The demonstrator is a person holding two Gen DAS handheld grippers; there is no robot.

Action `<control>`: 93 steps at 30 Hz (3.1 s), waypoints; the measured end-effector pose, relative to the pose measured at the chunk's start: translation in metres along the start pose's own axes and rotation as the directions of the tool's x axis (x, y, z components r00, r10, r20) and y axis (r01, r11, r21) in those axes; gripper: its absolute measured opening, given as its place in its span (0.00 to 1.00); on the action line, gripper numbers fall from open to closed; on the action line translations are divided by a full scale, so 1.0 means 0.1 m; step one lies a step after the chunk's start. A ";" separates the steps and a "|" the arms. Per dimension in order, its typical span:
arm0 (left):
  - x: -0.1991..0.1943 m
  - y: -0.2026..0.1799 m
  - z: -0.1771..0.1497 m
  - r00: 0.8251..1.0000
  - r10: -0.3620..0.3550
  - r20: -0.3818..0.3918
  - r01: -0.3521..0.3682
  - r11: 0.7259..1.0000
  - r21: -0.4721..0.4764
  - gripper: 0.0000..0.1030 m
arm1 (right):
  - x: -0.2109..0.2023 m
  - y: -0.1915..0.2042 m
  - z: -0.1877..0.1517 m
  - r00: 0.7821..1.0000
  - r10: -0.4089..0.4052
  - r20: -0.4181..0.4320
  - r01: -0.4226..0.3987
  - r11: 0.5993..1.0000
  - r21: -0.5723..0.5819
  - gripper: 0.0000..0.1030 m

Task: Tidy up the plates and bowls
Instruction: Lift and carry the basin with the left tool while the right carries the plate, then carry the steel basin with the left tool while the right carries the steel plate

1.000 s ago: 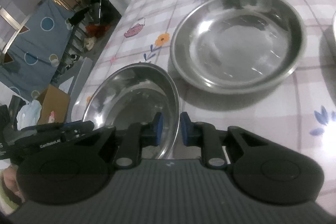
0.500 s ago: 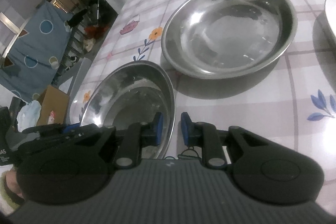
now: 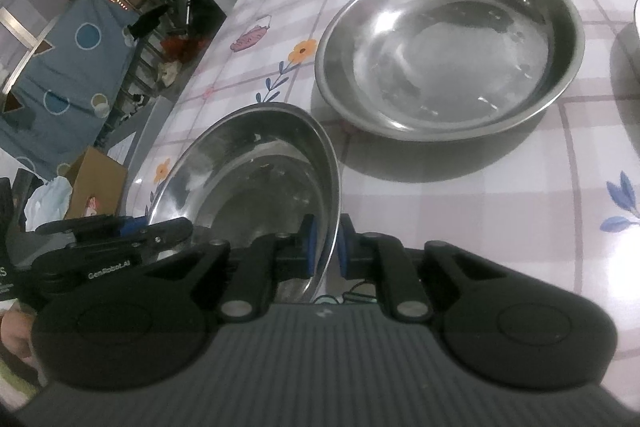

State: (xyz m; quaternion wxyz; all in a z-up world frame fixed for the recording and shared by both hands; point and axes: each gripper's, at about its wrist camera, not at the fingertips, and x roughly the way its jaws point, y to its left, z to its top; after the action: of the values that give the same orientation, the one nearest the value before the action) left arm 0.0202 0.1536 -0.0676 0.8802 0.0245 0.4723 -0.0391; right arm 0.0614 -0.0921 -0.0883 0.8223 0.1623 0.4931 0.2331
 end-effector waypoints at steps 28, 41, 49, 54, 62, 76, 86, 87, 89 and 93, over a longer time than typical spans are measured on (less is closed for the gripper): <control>0.02 -0.10 0.02 1.000 0.001 -0.007 -0.001 0.998 0.066 0.26 | -0.03 -0.06 -0.05 1.000 -0.004 0.007 0.004 0.999 0.038 0.11; 0.06 -0.12 0.08 1.000 -0.008 -0.021 0.011 0.991 0.133 0.31 | -0.03 -0.13 -0.09 0.999 0.025 0.033 -0.028 0.995 0.100 0.10; 0.04 -0.16 0.03 1.000 0.013 -0.003 -0.013 0.992 0.128 0.31 | -0.03 -0.05 -0.10 0.999 -0.011 0.040 0.009 0.998 0.054 0.11; 0.02 -0.18 0.01 1.000 0.030 0.006 -0.031 0.995 0.098 0.31 | 0.00 -0.06 -0.04 0.999 -0.010 0.032 0.009 0.999 0.037 0.11; -0.04 -0.19 -0.04 0.999 0.047 0.005 -0.047 0.998 0.034 0.30 | -0.03 0.01 0.01 0.999 -0.009 0.039 0.010 0.999 -0.033 0.11; -0.12 -0.31 -0.14 0.998 0.068 -0.005 -0.068 0.997 0.046 0.30 | -0.01 -0.09 -0.05 0.999 -0.019 0.039 0.021 0.998 -0.055 0.12; -0.06 -0.36 -0.06 0.996 0.089 -0.011 -0.088 0.994 0.068 0.32 | -0.04 -0.11 -0.08 0.999 -0.022 0.049 0.024 0.999 -0.043 0.12; -0.06 -0.37 -0.05 0.996 0.091 -0.013 -0.090 0.994 0.066 0.31 | -0.04 -0.11 -0.09 0.998 -0.022 0.051 0.024 0.999 -0.044 0.12; -0.06 -0.38 -0.03 0.995 0.101 -0.017 -0.100 0.993 0.066 0.31 | -0.04 -0.09 -0.09 0.998 -0.023 0.053 0.025 0.999 -0.048 0.12; -0.04 -0.39 -0.02 0.994 0.110 -0.018 -0.108 0.991 0.076 0.32 | -0.04 -0.09 -0.09 0.998 -0.035 0.060 0.038 0.998 -0.055 0.12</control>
State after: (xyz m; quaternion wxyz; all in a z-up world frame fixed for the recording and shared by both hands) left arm 0.0129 0.1146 -0.0659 0.8742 0.0838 0.4782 -0.0083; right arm 0.0536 -0.1011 -0.0938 0.8447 0.1368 0.4650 0.2269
